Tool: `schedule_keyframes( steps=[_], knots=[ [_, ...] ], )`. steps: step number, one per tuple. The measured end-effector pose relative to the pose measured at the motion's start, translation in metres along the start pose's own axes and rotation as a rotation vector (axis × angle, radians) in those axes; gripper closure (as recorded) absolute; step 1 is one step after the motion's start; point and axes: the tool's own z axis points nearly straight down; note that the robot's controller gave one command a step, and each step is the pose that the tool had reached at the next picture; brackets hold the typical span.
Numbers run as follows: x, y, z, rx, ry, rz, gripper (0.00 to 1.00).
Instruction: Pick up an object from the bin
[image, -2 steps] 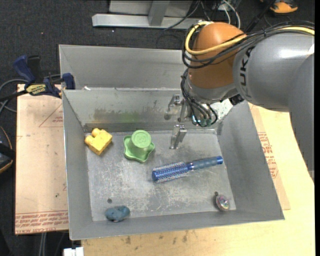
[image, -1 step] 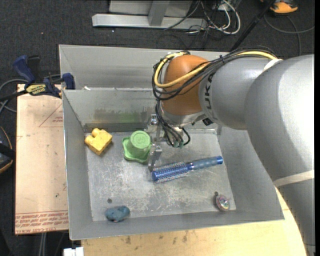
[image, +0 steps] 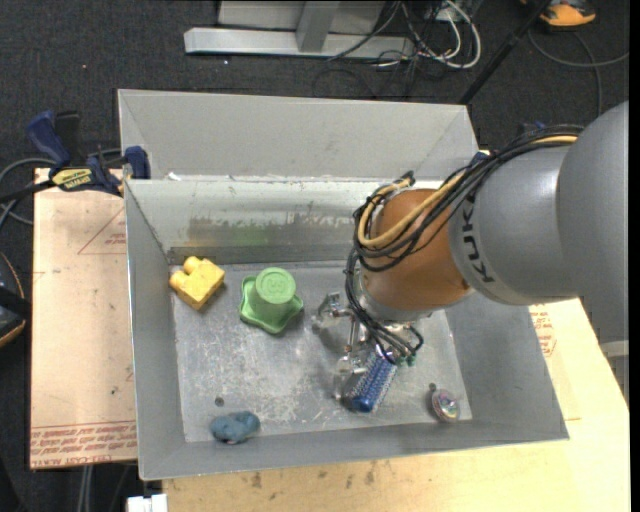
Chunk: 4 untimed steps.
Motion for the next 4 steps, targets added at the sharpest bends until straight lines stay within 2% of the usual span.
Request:
schedule_keyframes(
  steps=[1,2,3,4],
  knots=[
    [0.039,-0.037,-0.019,-0.003,0.032,-0.252,0.0],
    [0.048,-0.117,-0.03,-0.007,0.03,-0.597,0.0],
    [0.048,-0.114,-0.03,-0.01,0.029,-0.6,1.0],
    [0.064,-0.132,-0.087,-0.004,0.026,-0.479,1.0]
  ],
)
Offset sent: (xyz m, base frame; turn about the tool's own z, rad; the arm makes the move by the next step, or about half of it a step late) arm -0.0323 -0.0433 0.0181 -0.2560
